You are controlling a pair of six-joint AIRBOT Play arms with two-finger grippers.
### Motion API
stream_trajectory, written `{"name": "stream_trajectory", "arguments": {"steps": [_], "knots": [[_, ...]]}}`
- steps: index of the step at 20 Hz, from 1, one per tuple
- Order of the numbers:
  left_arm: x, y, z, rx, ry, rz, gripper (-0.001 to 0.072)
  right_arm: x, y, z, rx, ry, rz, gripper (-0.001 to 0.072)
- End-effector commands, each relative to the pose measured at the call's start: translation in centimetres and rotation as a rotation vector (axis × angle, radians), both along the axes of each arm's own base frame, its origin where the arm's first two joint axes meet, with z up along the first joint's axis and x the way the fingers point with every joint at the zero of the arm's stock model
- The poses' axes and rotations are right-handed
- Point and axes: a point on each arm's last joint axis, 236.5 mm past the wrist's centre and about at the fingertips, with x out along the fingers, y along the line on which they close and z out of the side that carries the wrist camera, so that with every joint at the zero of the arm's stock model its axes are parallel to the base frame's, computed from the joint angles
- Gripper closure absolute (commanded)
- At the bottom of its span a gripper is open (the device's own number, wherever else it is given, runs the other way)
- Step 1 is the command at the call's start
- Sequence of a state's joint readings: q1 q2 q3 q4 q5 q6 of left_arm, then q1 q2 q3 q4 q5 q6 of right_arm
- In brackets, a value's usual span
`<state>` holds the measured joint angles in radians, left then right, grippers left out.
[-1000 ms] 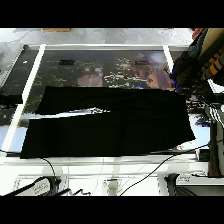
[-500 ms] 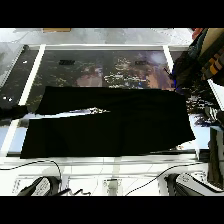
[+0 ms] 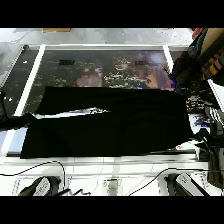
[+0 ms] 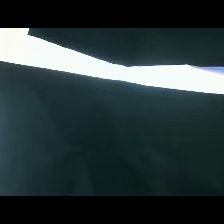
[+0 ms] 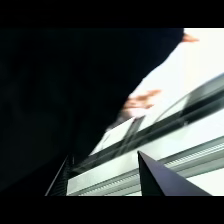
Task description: Fold the clothes and pants, and hang the long-sleeved shirts on hangers.
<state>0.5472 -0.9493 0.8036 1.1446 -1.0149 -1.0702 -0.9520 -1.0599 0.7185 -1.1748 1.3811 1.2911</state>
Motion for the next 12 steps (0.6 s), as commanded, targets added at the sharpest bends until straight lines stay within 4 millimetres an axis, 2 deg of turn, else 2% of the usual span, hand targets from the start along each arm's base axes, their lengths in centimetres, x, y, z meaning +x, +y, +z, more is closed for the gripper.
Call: {"name": "stream_trajectory", "arguments": {"steps": [1,5,8,12], "knots": [[0.3,0.4,0.0,0.011,-0.016,0.011,0.0087,-1.4,-2.0,-1.8,-0.111,0.041,0.027,0.0255],[0.4,0.5,0.1,0.014,-0.020,0.013,0.0087,1.2,-3.6,-1.8,-0.164,-0.055,-0.059,0.0255],[0.8,0.9,0.3,0.028,-0.039,0.024,0.0088,3.1,-2.7,-2.7,-0.099,-0.122,-0.152,0.0255],[1.6,1.7,0.8,0.057,-0.080,0.046,0.0088,4.2,-2.2,-4.5,-0.033,-0.138,-0.191,0.0255]]}}
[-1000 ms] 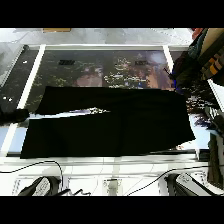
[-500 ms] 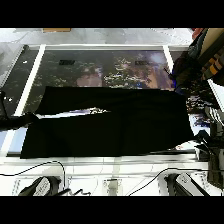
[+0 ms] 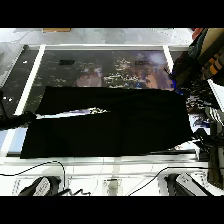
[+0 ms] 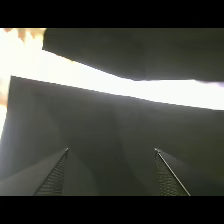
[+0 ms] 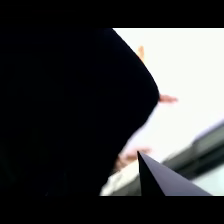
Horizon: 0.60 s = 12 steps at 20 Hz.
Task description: Fold the clothes and pants, and hang the long-sleeved shirts on hangers.
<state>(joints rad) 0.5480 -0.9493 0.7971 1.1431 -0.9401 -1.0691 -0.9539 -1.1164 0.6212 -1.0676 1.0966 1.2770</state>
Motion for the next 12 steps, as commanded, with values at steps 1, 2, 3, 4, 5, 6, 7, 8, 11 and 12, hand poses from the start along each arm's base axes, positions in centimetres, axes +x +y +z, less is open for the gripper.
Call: {"name": "stream_trajectory", "arguments": {"steps": [1,2,3,4,5,6,7,8,11,12], "knots": [[0.6,0.7,0.5,0.024,-0.033,0.018,0.0088,1.3,-0.2,-1.1,0.020,-0.042,-0.033,0.0256],[0.6,0.7,0.5,0.024,-0.033,0.018,0.0088,1.3,-0.5,-1.3,0.006,-0.044,-0.023,0.0260],[0.6,0.7,0.5,0.024,-0.033,0.018,0.0088,1.4,-0.9,-1.5,-0.014,-0.048,-0.025,0.0262],[0.6,0.7,0.4,0.023,-0.032,0.018,0.0088,1.6,-1.4,-1.5,-0.033,-0.055,-0.037,0.0262],[0.6,0.7,0.4,0.023,-0.033,0.018,0.0088,1.7,-1.7,-1.6,-0.043,-0.059,-0.045,0.0264],[0.6,0.7,0.4,0.023,-0.033,0.018,0.0087,1.7,-1.7,-1.6,-0.046,-0.060,-0.049,0.0264],[0.6,0.7,0.4,0.023,-0.032,0.018,0.0088,1.7,-1.7,-1.6,-0.047,-0.059,-0.047,0.0276],[0.6,0.7,0.4,0.023,-0.032,0.018,0.0088,1.7,-1.7,-1.6,-0.047,-0.060,-0.044,0.0345],[0.6,0.7,0.4,0.023,-0.032,0.018,0.0088,1.7,-1.2,-1.6,-0.044,-0.068,0.000,0.0364],[0.6,0.7,0.4,0.023,-0.032,0.018,0.0088,1.9,-0.9,-1.4,-0.037,-0.080,0.013,0.0407]]}}
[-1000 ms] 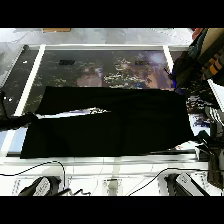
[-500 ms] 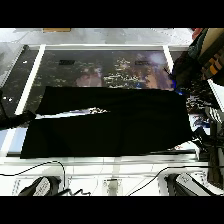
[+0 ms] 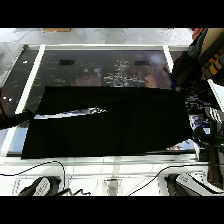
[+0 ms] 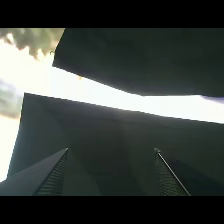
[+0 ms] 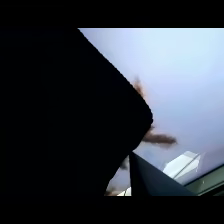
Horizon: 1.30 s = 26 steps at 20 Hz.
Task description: Fold the clothes and pants, and hang the long-sleeved shirts on hangers.
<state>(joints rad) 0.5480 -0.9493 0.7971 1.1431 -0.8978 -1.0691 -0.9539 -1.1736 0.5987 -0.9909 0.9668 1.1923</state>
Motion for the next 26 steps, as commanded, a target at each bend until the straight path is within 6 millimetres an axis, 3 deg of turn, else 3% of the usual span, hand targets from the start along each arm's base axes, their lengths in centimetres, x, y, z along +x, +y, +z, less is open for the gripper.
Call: {"name": "stream_trajectory", "arguments": {"steps": [1,4,7,10,11,12,17,21,23,26], "knots": [[0.0,0.0,0.0,0.001,0.000,0.001,0.0088,0.6,0.8,0.4,0.012,-0.037,0.051,0.0407],[0.0,0.0,0.0,0.001,0.000,0.001,0.0088,1.3,2.8,1.5,0.082,-0.093,0.107,0.0407],[0.0,0.0,0.0,0.001,0.000,0.001,0.0088,1.1,3.0,1.9,0.094,-0.081,0.122,0.0401],[0.0,0.0,0.0,0.002,0.000,0.001,0.0088,-1.7,1.6,0.2,0.074,0.079,0.030,0.0353],[0.0,0.0,0.0,0.002,0.000,0.001,0.0088,-2.7,1.2,-0.3,0.064,0.133,0.011,0.0221],[0.0,0.1,0.0,0.002,0.000,0.000,0.0088,-3.1,1.0,-0.5,0.058,0.154,0.000,0.0156],[-0.2,0.1,-0.2,0.006,0.007,0.000,0.0088,-1.8,-0.9,-0.9,-0.004,0.097,-0.086,0.0161],[-0.3,0.0,-0.9,-0.005,0.024,0.000,0.0088,-0.1,0.8,-1.6,0.066,-0.001,-0.163,0.0165],[-0.3,0.0,-1.6,-0.015,0.040,0.000,0.0088,0.9,1.0,-1.2,0.072,-0.052,-0.156,0.0248],[-0.3,0.1,-2.6,-0.030,0.064,0.000,0.0088,2.6,0.3,-0.2,0.040,-0.141,-0.146,0.0265]]}}
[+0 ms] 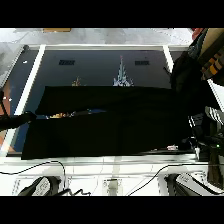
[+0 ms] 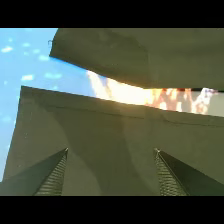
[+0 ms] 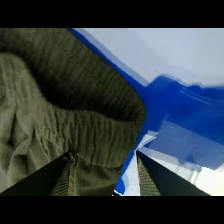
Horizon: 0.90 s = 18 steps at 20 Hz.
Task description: Fold the clothes and pants, and hang the long-sleeved shirts on hangers.
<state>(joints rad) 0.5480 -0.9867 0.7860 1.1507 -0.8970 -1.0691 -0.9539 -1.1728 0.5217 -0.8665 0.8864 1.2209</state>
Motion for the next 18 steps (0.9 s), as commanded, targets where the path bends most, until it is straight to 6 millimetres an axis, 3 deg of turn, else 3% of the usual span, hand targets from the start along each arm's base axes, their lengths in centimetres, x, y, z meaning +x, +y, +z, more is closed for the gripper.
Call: {"name": "stream_trajectory", "arguments": {"steps": [1,3,5,8,10,12,13,14,15,16,18], "knots": [[0.0,0.0,-1.1,-0.016,0.027,0.001,0.0088,2.2,-1.0,1.1,-0.050,-0.114,-0.013,0.0265],[0.0,0.0,-1.4,-0.024,0.033,0.006,0.0088,2.8,-1.2,1.5,-0.067,-0.145,-0.007,0.0272],[0.0,0.0,-1.3,-0.054,0.035,0.052,0.0088,2.7,-1.0,1.5,-0.064,-0.147,0.008,0.0405],[0.0,0.0,-1.4,-0.068,0.037,0.071,0.0088,2.7,-0.2,1.6,-0.074,-0.161,0.079,0.0438],[0.0,0.0,-1.4,-0.068,0.037,0.071,0.0088,2.8,0.8,1.9,-0.041,-0.174,0.110,0.0600],[0.0,0.0,-1.4,-0.067,0.038,0.071,0.0090,2.7,1.2,2.0,-0.028,-0.175,0.118,0.0697],[0.0,0.0,-1.4,-0.067,0.038,0.071,0.0166,2.8,1.1,2.0,-0.029,-0.176,0.117,0.0697],[-0.1,0.0,-1.4,-0.067,0.040,0.070,0.0334,2.7,1.2,2.0,-0.026,-0.176,0.119,0.0697],[-0.2,-0.1,-1.5,-0.068,0.046,0.067,0.0558,2.7,1.4,2.0,-0.018,-0.177,0.124,0.0697],[-0.4,-0.3,-1.6,-0.075,0.056,0.062,0.0693,2.7,1.6,2.1,-0.012,-0.179,0.126,0.0697],[-1.8,-0.5,-2.3,-0.080,0.124,0.053,0.0700,2.8,1.8,2.3,-0.001,-0.185,0.129,0.0697]]}}
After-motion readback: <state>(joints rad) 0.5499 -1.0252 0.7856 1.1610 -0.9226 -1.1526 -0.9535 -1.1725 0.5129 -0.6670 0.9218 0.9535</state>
